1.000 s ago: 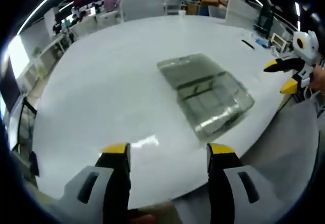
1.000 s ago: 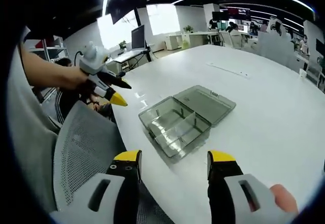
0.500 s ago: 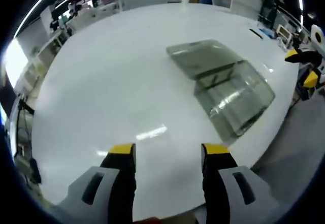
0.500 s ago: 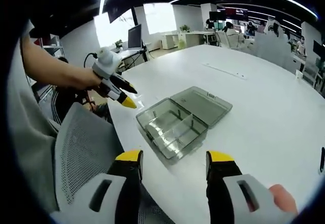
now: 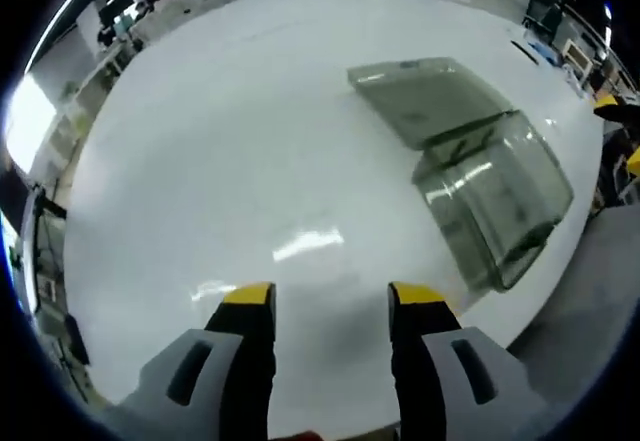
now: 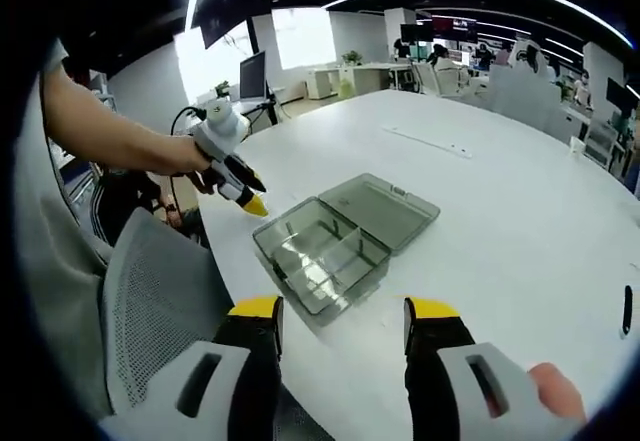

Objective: Insert the divider into the dual guide fixture by aligning both edges with the guide slots and pushing it downward to the bottom, including one-sided entry, uneven engagement, binding, and posture correction.

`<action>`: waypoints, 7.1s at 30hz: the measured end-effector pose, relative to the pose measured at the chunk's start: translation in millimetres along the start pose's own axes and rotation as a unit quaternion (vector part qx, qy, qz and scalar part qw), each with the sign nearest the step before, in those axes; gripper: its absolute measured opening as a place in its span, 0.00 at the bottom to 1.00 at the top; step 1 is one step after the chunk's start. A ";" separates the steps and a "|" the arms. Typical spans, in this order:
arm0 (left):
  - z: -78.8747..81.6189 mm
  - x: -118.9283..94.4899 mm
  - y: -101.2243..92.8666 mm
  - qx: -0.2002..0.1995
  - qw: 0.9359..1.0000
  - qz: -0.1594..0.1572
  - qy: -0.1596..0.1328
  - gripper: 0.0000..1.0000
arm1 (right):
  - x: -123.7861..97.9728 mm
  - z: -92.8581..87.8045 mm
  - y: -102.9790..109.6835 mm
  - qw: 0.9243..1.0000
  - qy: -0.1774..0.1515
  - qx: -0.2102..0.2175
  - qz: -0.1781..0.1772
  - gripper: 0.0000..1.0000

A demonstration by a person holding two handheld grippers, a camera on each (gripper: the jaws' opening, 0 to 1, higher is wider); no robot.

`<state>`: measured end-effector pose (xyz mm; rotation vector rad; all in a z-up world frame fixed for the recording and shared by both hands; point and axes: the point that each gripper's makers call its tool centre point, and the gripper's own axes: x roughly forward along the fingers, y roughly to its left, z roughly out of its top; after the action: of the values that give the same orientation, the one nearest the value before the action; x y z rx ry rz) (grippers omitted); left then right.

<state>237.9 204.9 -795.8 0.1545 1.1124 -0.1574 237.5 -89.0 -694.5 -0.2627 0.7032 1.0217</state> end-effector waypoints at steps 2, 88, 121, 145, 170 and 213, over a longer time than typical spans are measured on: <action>0.0 2.1 2.1 -0.003 1.000 0.003 0.006 0.41 | -0.6 -0.1 -2.6 1.000 -0.001 0.003 -0.002 0.45; -9.8 14.9 15.0 -0.007 0.998 -0.016 0.064 0.29 | 1.0 0.9 -11.8 1.000 -0.001 0.014 -0.014 0.46; 6.5 -6.9 -5.2 -0.035 0.997 -0.067 0.006 0.28 | -1.9 2.5 -11.8 1.000 -0.001 0.012 -0.005 0.47; 21.4 -42.9 -33.7 -0.099 0.985 -0.129 -0.066 0.28 | -7.9 28.6 -6.6 1.000 -0.020 0.005 0.019 0.47; 56.8 -89.8 -80.6 -0.136 0.952 -0.231 -0.148 0.28 | -10.2 63.3 11.5 0.995 -0.057 0.031 0.079 0.48; 97.1 -135.2 -161.0 -0.103 0.895 -0.378 -0.213 0.28 | -17.0 110.4 37.3 0.968 -0.116 0.098 0.199 0.49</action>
<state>231.9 34.3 -639.2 -0.4993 0.6903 -0.7323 245.8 -25.2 -595.9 0.1772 0.6502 1.3281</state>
